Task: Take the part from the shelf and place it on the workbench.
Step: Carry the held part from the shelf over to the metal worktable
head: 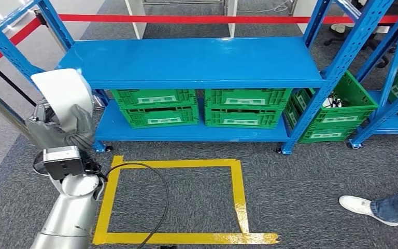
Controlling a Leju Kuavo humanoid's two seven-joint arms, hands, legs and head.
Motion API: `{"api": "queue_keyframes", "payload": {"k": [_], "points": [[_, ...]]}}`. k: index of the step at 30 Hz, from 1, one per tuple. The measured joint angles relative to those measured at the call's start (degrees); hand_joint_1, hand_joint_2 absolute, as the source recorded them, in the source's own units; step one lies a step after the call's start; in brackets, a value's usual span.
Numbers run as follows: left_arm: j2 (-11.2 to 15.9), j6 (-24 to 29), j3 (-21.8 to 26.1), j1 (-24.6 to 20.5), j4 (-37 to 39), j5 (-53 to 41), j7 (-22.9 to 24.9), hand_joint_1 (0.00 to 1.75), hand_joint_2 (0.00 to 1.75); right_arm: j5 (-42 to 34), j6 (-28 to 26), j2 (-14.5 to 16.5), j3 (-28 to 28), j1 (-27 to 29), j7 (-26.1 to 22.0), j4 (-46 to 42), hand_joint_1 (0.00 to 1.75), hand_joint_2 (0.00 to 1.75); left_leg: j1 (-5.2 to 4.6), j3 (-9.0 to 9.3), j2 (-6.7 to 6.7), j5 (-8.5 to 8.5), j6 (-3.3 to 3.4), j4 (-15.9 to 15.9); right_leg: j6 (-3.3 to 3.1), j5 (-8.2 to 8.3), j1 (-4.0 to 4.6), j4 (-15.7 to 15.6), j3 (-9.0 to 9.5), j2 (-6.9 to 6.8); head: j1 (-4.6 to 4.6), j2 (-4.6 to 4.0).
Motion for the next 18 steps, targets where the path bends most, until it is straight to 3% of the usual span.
{"api": "queue_keyframes", "payload": {"k": [1,2,4,6,9,11,14,15,16,18], "points": [[-0.4,0.0,0.5,0.1,-0.1,-0.4,-0.9,1.75,1.75,0.1,0.0,0.0,0.0,0.0,0.0,0.0,0.0,0.0,0.06,0.65,-0.01,0.49,-0.01,0.3,0.09,0.22,0.0,0.1,-0.33,0.04,0.0,0.0],[-0.7,0.0,1.0,0.2,-0.2,-0.8,-1.7,1.75,1.75,0.2,0.0,0.0,0.0,0.1,0.0,0.0,0.0,0.0,0.1,2.28,-0.01,1.91,0.1,-1.7,0.17,0.32,0.0,0.2,-0.53,0.06,0.0,0.0],[-1.2,0.0,2.1,0.2,-0.7,-1.7,-2.8,1.75,1.75,0.3,0.1,0.0,0.0,0.1,0.0,0.0,0.0,0.0,0.01,6.9,-0.11,4.92,0.72,-9.2,0.4,0.34,0.05,0.4,-0.79,0.07,0.04,0.0],[-1.5,0.0,3.0,0.2,-1.0,-1.7,-2.9,1.75,1.75,0.4,0.2,0.0,0.0,0.0,0.0,0.0,0.0,0.0,-0.25,9.65,-0.23,5.81,1.38,-14.4,0.92,0.52,0.09,0.6,-1.15,0.16,0.04,0.0],[-1.6,0.0,3.4,0.2,-1.1,-0.8,-1.6,1.75,1.75,0.4,0.2,0.0,-0.1,-0.1,0.1,0.0,0.0,0.0,-0.34,9.84,-0.19,5.52,2.21,-15.9,1.9,0.67,0.07,0.6,-1.69,0.17,0.04,0.0],[-1.6,0.0,3.3,0.2,-1.1,-0.7,-0.8,1.75,1.75,0.4,0.2,0.0,-0.1,-0.1,0.2,0.0,0.0,0.0,-0.05,9.85,-0.1,5.84,3.01,-16.8,2.34,-1.11,0.12,2.9,-3.13,0.26,0.15,0.0],[-1.7,0.0,3.3,0.4,-1.1,-0.6,-0.5,1.75,1.75,0.3,1.1,0.0,-0.2,0.0,0.0,0.0,0.0,0.0,-0.07,9.44,-0.02,6.28,3.62,-17.0,2.64,-5.94,0.11,13.8,-8.56,0.39,0.2,0.0],[-1.7,0.0,3.3,0.4,-1.1,-0.5,-0.5,1.75,1.75,0.2,1.3,0.0,-0.2,0.1,-0.1,0.0,0.0,0.0,-0.14,9.31,-0.01,6.36,3.68,-17.0,2.71,-6.42,0.09,16.4,-9.87,0.38,0.18,0.0],[-1.7,-0.1,3.3,0.5,-1.1,-0.5,-0.5,1.75,1.75,0.1,1.3,0.0,-0.2,0.2,-0.2,0.0,0.0,0.0,-0.2,9.22,-0.13,6.43,3.67,-16.9,2.73,-5.79,0.09,16.8,-10.19,0.39,0.2,0.0],[-1.7,-0.1,3.4,0.6,-1.1,-0.6,-0.5,1.75,1.75,0.1,0.8,0.0,-0.3,0.3,-0.5,0.0,0.0,0.0,-0.22,9.16,-0.61,6.54,3.51,-16.7,2.63,-1.93,0.04,11.2,-7.53,0.74,0.2,0.0]]}}
